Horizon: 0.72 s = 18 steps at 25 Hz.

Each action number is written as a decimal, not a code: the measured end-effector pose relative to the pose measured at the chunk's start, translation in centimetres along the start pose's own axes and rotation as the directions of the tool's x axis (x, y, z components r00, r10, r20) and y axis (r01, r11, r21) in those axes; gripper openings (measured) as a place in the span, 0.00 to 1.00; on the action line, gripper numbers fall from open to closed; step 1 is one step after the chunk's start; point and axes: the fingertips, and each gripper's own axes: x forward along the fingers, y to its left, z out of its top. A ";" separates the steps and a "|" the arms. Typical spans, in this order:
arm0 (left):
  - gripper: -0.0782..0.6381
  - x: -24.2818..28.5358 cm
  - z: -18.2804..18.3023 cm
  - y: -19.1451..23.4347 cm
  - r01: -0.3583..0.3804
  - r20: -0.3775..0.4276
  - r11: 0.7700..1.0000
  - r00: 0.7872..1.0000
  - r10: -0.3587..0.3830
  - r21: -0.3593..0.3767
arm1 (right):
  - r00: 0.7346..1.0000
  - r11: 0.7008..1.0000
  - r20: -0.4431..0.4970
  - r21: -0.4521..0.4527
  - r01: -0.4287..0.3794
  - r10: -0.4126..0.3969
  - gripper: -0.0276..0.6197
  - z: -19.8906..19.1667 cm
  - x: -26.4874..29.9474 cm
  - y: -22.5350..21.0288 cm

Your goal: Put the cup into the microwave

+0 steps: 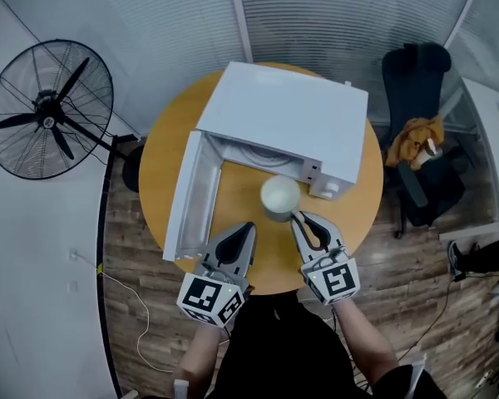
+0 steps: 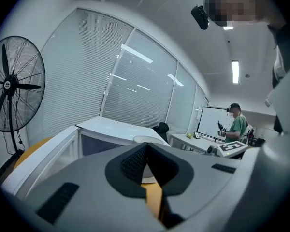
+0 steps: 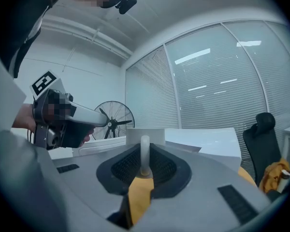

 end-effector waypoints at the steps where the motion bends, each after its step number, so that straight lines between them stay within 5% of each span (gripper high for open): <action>1: 0.10 0.4 -0.1 0.3 0.005 -0.004 1.000 1.000 -0.005 0.001 | 1.000 1.000 0.000 0.001 0.008 -0.008 0.13 -0.4 0.5 -0.2; 18: 0.10 4.8 -2.1 5.1 0.092 -0.078 0.996 0.993 -0.091 0.012 | 0.989 0.991 -0.081 0.024 0.128 -0.126 0.13 -7.9 8.0 -2.9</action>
